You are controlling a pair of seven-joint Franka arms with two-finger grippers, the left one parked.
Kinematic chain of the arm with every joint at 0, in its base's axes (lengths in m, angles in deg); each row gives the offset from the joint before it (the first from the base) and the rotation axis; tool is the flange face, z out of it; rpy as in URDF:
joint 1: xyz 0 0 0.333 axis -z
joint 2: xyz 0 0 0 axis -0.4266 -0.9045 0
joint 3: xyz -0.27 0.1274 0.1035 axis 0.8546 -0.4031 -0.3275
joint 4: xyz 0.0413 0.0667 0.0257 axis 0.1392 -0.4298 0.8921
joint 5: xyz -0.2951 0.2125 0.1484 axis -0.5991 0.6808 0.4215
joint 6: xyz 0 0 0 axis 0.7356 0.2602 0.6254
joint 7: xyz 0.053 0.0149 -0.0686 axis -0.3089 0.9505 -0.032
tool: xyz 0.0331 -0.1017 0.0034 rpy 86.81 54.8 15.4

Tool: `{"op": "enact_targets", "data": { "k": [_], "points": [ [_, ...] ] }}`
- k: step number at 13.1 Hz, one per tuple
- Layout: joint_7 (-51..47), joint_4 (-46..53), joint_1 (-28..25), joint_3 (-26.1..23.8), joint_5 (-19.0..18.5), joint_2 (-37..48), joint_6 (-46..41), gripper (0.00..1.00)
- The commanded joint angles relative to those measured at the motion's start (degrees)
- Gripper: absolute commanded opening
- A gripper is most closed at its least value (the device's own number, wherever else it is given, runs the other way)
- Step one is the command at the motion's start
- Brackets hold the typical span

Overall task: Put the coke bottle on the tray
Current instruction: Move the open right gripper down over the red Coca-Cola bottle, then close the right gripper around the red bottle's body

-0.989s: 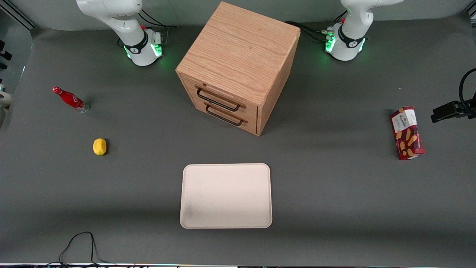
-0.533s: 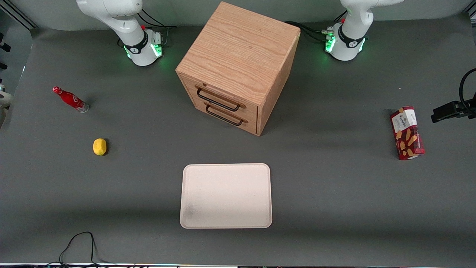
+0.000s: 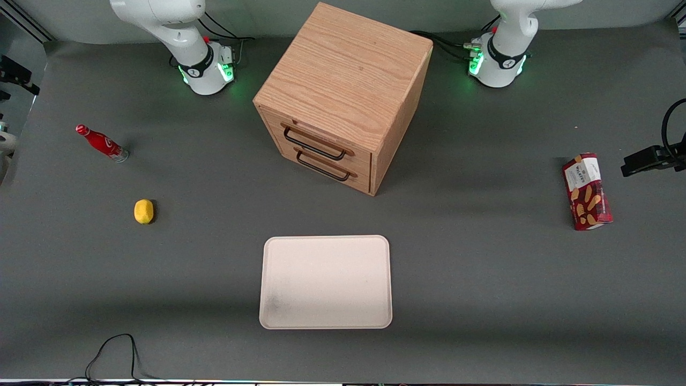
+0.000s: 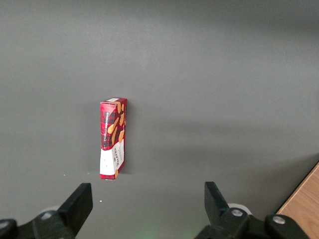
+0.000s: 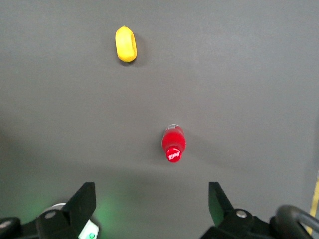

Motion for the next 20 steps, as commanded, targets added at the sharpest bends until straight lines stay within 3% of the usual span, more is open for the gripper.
{"op": "enact_targets", "data": {
  "k": [1, 5, 14, 20],
  "points": [
    [0.44, -5.50, -0.25, 1.15, -1.32, -0.18, 6.98, 1.00],
    [0.53, -12.45, 0.98, 2.37, -1.32, -1.40, 15.87, 1.00],
    [6.42, -21.51, 1.16, 10.02, -1.32, -9.40, 34.15, 1.00],
    [8.09, -22.75, 1.25, 10.82, -1.24, -12.83, 36.98, 1.00]
  ]
}}
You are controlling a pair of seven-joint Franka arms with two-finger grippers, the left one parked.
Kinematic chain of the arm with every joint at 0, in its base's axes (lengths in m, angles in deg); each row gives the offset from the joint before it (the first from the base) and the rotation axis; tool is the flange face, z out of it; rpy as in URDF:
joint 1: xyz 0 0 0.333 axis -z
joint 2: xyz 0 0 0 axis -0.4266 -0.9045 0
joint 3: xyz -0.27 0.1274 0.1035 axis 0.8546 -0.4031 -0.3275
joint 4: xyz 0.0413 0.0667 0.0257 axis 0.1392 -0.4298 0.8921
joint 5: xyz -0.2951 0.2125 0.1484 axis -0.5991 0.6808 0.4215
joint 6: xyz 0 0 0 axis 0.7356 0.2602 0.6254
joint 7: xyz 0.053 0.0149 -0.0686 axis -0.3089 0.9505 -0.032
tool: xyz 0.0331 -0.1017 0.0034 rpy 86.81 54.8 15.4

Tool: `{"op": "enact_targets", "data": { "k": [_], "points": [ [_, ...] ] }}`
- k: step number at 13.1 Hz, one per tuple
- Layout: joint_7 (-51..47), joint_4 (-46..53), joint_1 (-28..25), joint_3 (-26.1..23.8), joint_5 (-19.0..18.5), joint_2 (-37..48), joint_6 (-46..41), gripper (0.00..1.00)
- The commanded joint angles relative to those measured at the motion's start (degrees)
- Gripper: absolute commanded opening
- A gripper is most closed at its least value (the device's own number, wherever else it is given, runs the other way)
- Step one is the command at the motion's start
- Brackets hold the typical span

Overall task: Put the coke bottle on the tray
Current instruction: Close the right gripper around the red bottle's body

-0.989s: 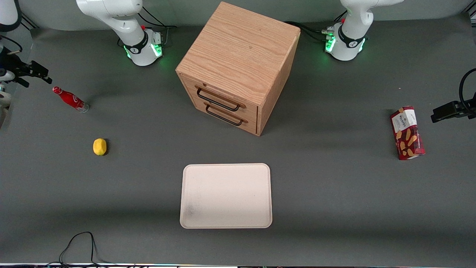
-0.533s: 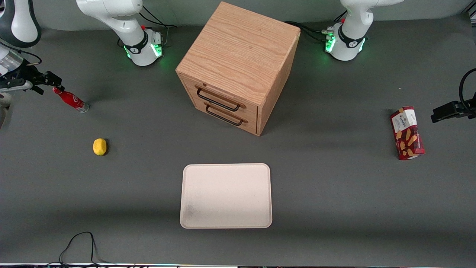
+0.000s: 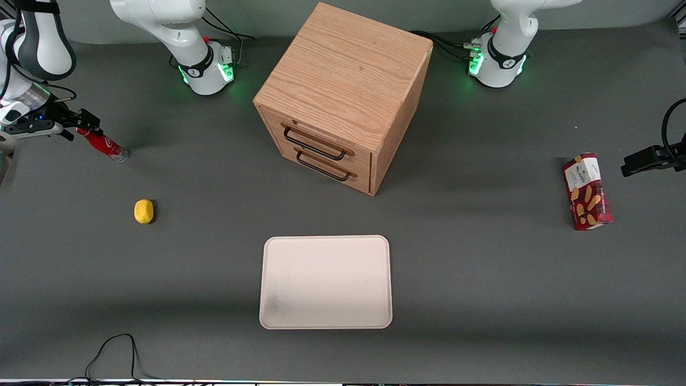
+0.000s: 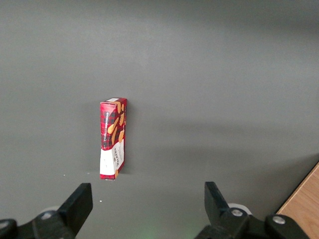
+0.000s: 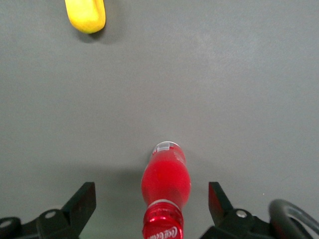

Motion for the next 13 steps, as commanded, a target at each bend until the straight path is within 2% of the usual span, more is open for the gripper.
{"op": "enact_targets", "data": {
  "k": [1, 4, 5, 7, 9, 10, 13],
  "points": [
    [1.93, -0.39, 0.58, 0.21, -0.88, -1.15, 1.13, 1.00],
    [2.11, -0.31, 0.66, 0.21, -0.88, -1.15, 0.69, 0.99],
    [2.11, -0.31, 0.66, 0.30, -0.88, -1.15, 0.43, 0.80],
    [2.11, -0.31, 0.75, 0.30, -0.88, -1.15, 0.25, 0.38],
    [2.29, -0.22, 0.84, 0.30, -0.88, -1.15, -0.18, 0.06],
    [2.38, -0.13, 0.84, 0.30, -0.88, -1.15, -0.62, 0.00],
    [2.38, -0.04, 0.84, 0.21, -0.88, -1.15, -0.80, 0.00]
  ]
}}
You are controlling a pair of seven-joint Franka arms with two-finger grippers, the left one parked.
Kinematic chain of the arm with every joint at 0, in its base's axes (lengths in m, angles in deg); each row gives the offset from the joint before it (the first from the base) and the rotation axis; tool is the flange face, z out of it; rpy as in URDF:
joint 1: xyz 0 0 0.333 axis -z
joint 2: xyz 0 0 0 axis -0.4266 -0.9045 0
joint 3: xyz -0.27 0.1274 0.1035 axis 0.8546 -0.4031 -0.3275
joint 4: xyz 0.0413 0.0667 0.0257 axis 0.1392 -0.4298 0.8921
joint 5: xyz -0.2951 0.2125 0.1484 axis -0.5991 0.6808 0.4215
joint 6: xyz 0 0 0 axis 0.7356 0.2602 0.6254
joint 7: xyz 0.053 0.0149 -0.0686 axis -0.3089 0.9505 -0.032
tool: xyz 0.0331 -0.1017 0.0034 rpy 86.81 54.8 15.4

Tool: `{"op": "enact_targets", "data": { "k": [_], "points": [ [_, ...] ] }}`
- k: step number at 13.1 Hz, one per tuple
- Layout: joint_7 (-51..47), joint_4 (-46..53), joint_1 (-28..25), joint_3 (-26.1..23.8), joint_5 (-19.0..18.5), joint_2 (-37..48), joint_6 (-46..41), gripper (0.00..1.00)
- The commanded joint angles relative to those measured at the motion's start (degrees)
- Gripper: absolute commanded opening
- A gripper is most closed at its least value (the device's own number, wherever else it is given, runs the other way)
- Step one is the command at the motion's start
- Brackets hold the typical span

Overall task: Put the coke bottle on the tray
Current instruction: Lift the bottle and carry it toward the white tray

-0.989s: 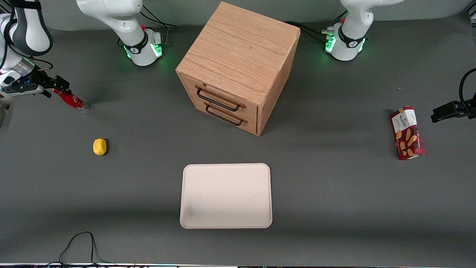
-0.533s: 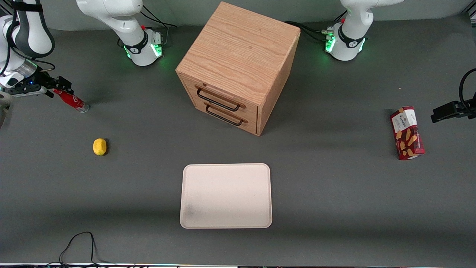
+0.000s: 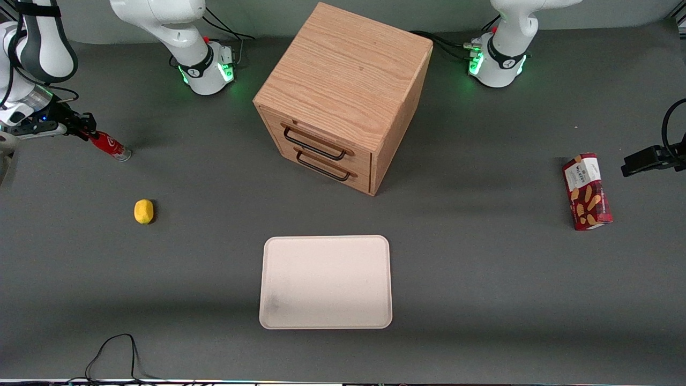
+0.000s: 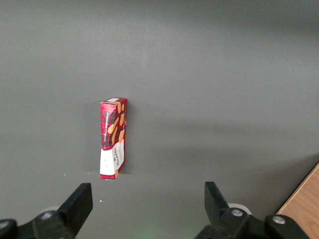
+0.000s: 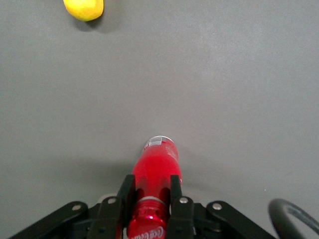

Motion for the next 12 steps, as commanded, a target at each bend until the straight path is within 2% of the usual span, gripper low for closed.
{"op": "enact_targets", "data": {
  "k": [1, 4, 7, 12],
  "points": [
    [1.37, 0.46, 0.50, -0.19, -0.82, -0.03, -2.33, 0.00],
    [0.49, 5.46, 0.41, -3.86, -0.73, 1.02, -8.04, 0.00],
    [-0.39, 16.25, 0.41, -9.83, 0.06, 1.20, -21.45, 0.00],
    [-0.48, 35.77, 0.23, -17.14, 5.06, 0.24, -40.11, 0.00]
  ]
}}
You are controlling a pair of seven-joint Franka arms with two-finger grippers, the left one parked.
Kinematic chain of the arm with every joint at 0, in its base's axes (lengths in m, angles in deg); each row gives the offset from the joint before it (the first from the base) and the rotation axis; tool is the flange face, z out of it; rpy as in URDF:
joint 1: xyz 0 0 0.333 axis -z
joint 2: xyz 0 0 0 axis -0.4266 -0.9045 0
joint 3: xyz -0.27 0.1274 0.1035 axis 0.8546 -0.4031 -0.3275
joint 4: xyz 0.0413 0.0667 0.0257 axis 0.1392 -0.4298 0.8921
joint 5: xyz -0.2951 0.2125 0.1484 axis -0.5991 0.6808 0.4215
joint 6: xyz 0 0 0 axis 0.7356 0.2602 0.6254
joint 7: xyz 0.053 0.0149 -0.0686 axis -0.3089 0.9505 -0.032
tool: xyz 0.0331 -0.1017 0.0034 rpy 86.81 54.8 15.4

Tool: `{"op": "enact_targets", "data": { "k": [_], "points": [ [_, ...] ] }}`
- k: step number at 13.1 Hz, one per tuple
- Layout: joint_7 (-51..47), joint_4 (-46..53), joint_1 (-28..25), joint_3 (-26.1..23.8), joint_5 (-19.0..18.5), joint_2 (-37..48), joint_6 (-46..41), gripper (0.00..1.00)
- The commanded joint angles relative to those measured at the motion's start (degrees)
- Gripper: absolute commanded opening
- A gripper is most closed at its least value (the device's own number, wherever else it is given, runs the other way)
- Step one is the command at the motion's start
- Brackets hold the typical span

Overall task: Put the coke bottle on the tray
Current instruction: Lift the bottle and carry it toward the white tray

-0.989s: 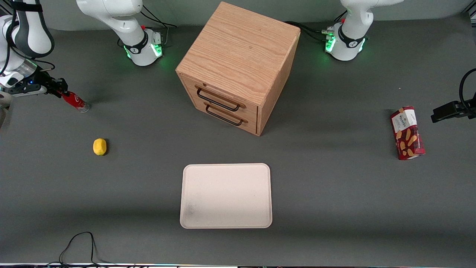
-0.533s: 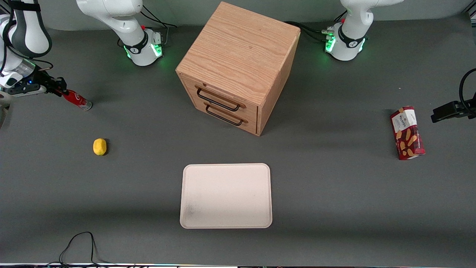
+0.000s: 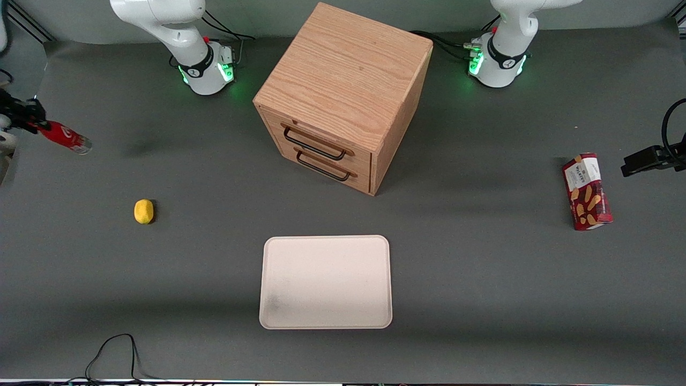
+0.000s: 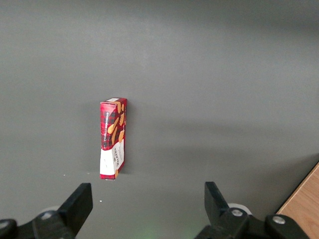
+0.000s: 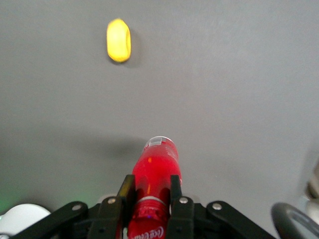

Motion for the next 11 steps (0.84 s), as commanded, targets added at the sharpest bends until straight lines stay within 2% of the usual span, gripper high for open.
{"op": "enact_targets", "data": {
  "k": [1, 4, 6, 9, 11],
  "points": [
    [-0.26, 10.65, 0.05, -2.03, 3.06, -0.88, -8.78, 0.00],
    [-0.17, 17.00, -0.22, -2.74, 3.67, -0.97, -14.50, 0.00],
    [-0.26, 20.86, -0.13, -4.66, 5.86, -2.98, -16.53, 0.00],
    [-0.96, 29.55, -0.74, -10.10, 11.48, -12.10, -16.80, 0.00],
    [-4.20, 37.19, -4.85, -11.61, 14.39, -19.39, -16.89, 0.00]
  ]
}}
